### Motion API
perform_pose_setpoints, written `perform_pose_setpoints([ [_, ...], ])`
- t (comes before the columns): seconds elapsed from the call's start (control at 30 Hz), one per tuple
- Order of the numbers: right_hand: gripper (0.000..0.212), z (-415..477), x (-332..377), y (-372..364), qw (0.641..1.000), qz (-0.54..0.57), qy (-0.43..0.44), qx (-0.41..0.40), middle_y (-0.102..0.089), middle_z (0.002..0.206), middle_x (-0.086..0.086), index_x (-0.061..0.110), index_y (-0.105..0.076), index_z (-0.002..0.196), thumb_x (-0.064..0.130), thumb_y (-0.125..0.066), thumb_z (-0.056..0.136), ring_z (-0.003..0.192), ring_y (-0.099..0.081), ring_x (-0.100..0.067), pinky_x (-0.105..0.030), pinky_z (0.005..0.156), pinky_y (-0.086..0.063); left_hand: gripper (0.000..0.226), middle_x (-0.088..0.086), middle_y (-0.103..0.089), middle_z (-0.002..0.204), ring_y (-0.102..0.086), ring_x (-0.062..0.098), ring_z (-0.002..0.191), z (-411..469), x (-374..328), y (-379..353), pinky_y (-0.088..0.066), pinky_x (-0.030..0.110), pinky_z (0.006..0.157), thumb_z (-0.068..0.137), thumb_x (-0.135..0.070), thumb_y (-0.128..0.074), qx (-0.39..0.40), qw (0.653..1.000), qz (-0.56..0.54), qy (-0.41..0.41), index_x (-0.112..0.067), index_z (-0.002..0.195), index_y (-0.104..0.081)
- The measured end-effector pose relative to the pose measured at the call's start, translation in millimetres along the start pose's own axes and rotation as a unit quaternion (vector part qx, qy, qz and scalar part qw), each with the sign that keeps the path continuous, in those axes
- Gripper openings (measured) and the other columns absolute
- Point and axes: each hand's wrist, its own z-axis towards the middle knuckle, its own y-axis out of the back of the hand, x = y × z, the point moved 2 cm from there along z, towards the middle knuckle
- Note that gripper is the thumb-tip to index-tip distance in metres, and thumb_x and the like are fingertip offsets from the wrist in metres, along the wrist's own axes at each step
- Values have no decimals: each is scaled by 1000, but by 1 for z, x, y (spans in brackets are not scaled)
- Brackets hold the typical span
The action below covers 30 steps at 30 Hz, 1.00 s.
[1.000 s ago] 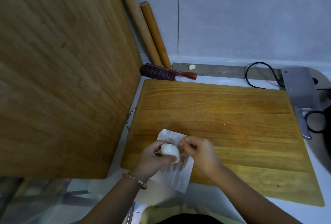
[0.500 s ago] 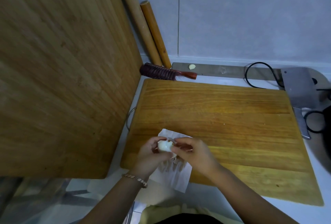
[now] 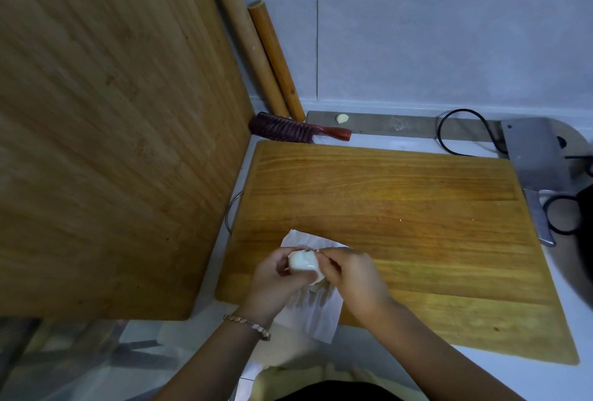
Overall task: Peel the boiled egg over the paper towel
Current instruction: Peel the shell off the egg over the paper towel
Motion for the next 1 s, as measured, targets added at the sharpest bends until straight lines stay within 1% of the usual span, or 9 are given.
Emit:
perform_pose_setpoints([
  [0.1, 35, 2, 2, 0, 999, -40, 4, -14, -36, 46, 11, 20, -42, 55, 12, -51, 88, 43, -35, -9, -27, 47, -28, 43, -5, -64, 96, -62, 9, 88, 0, 3, 0, -51, 13, 56, 70, 5, -70, -17, 999, -40, 30, -31, 91, -57],
  [0.23, 15, 2, 3, 0, 999, -21, -5, -49, -57, 58, -10, 1, -59, 72, 5, -53, 85, 51, -45, -15, -27, 47, -33, 41, 2, -65, 99, -63, 15, 91, 1, 3, -2, -51, 22, 66, 71, 5, -68, -52, 996, -65, 33, -30, 87, -57],
  [0.33, 16, 2, 4, 0, 998, -3, -11, -56, -56, 57, -10, 2, -59, 70, 5, -54, 85, 49, -43, -14, -20, 46, -28, 31, -1, -68, 95, -65, 12, 89, 0, 2, -3, -53, 19, 65, 73, -2, -70, -52, 996, -59, 28, -29, 87, -62],
  [0.43, 16, -1, 5, -2, 999, -9, 1, -46, -65, 65, -15, 3, -61, 73, 7, -53, 87, 55, -54, -21, -25, 50, -36, 19, -2, -71, 92, -66, 10, 87, 0, 1, -3, -57, 20, 70, 74, -13, -71, -41, 999, -21, 15, -28, 84, -67],
  [0.53, 17, -3, 9, -3, 999, -5, 17, -42, -68, 70, -9, 6, -64, 77, 11, -52, 89, 59, -57, -14, -27, 56, -44, 13, -4, -71, 89, -66, 11, 87, -1, 0, -2, -55, 28, 78, 74, -19, -72, -57, 998, 26, 29, -30, 80, -67],
  [0.63, 17, -4, 10, -3, 999, 12, 14, -29, -68, 71, -10, 7, -64, 79, 11, -52, 90, 60, -59, -15, -30, 58, -49, 10, 2, -71, 91, -66, 15, 88, 1, 2, 1, -57, 28, 73, 74, -19, -72, -64, 995, 7, 71, -24, 81, -68],
  [0.73, 17, -3, 5, -2, 999, 42, -11, -29, -69, 74, -9, 10, -65, 82, 12, -50, 91, 63, -64, -19, -38, 63, -55, 17, 11, -69, 100, -65, 23, 96, 2, 5, 5, -54, 26, 66, 77, -16, -68, -61, 985, -94, 132, -9, 92, -69],
  [0.87, 19, -3, -11, -6, 999, -22, -37, 28, -62, 98, -6, 10, -65, 102, 9, -51, 89, 82, -60, -19, -23, 76, -47, 10, 12, -66, 87, -63, 22, 83, 5, 6, 9, -55, 26, 63, 79, -13, -65, -70, 965, -176, 181, -5, 86, -67],
  [1.0, 13, -8, -15, -13, 996, -16, -44, 76, -61, 92, 2, 11, -67, 91, 11, -55, 84, 84, -60, -19, -21, 72, -46, 17, 13, -62, 93, -61, 22, 85, 8, 10, 9, -55, 26, 59, 77, -11, -67, -100, 959, -179, 197, -3, 91, -64],
])
